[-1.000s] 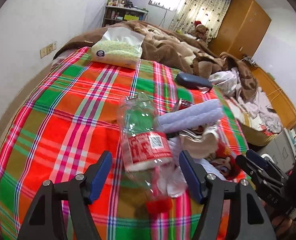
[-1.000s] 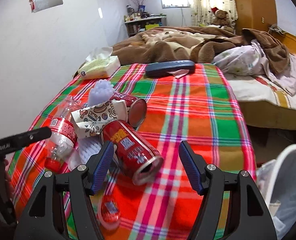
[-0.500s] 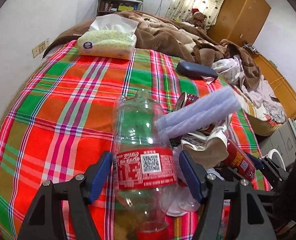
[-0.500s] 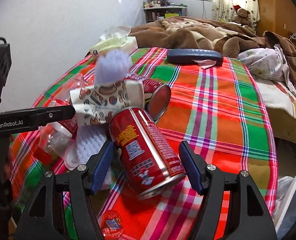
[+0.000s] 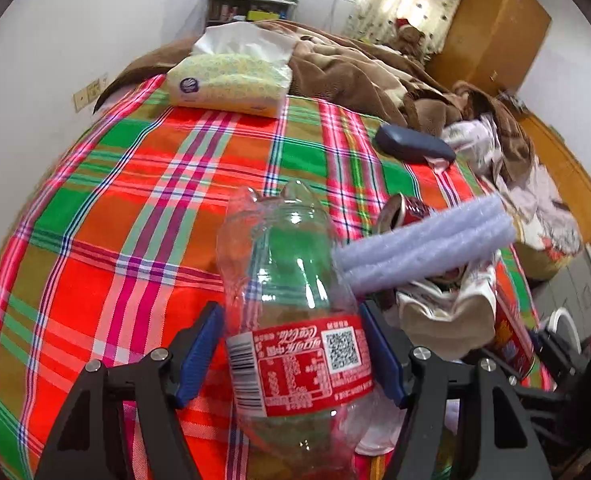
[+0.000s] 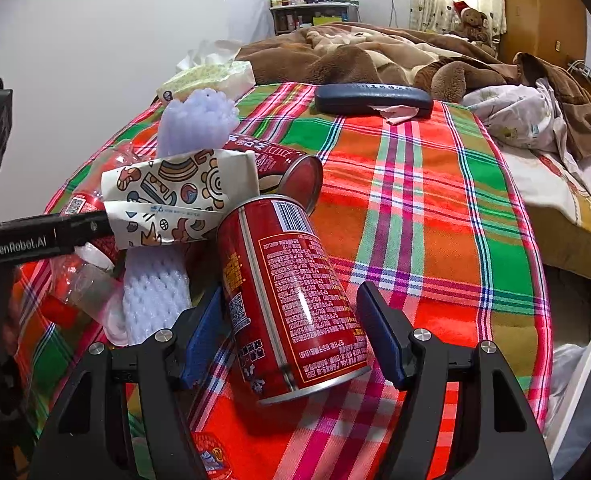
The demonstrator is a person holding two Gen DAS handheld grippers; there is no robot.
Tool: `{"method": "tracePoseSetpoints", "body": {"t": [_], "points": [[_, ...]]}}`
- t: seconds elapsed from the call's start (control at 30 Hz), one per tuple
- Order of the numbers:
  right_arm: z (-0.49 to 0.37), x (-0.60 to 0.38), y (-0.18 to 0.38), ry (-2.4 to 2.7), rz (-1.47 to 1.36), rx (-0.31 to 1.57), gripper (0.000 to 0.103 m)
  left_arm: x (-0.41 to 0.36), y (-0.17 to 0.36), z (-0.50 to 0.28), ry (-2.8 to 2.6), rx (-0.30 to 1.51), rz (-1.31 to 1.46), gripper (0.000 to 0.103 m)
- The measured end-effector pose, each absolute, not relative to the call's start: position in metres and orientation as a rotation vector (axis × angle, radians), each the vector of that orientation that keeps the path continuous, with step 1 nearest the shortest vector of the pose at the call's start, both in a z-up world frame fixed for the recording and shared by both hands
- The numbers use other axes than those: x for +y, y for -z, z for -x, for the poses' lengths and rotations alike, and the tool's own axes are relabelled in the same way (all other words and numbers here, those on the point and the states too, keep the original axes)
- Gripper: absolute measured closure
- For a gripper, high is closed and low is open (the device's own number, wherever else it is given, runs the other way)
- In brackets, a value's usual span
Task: Collect trash
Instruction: 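Grasp the clear plastic bottle with the left tool while the right tool grasps the red can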
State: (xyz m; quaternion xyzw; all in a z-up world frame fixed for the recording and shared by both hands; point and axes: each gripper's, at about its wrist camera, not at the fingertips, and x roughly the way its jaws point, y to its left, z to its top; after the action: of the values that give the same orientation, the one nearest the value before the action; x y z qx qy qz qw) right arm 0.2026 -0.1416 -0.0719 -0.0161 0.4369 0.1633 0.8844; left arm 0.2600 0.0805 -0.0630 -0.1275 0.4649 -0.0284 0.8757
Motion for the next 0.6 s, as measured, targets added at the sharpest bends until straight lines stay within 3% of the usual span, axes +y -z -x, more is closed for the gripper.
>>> {"method": "tracePoseSetpoints", "body": {"t": [0.07,0.6], "points": [[-0.203,-0.141,0.072,-0.338,0.028,0.906,0.035,0.083,0.065,-0.261,0.062,0.977,0.28,0.038],[-0.196,-0.147,0.071,-0.316,-0.024,0.885,0.045,0.084,0.056,-0.242,0.027,0.947,0.254,0.038]]}}
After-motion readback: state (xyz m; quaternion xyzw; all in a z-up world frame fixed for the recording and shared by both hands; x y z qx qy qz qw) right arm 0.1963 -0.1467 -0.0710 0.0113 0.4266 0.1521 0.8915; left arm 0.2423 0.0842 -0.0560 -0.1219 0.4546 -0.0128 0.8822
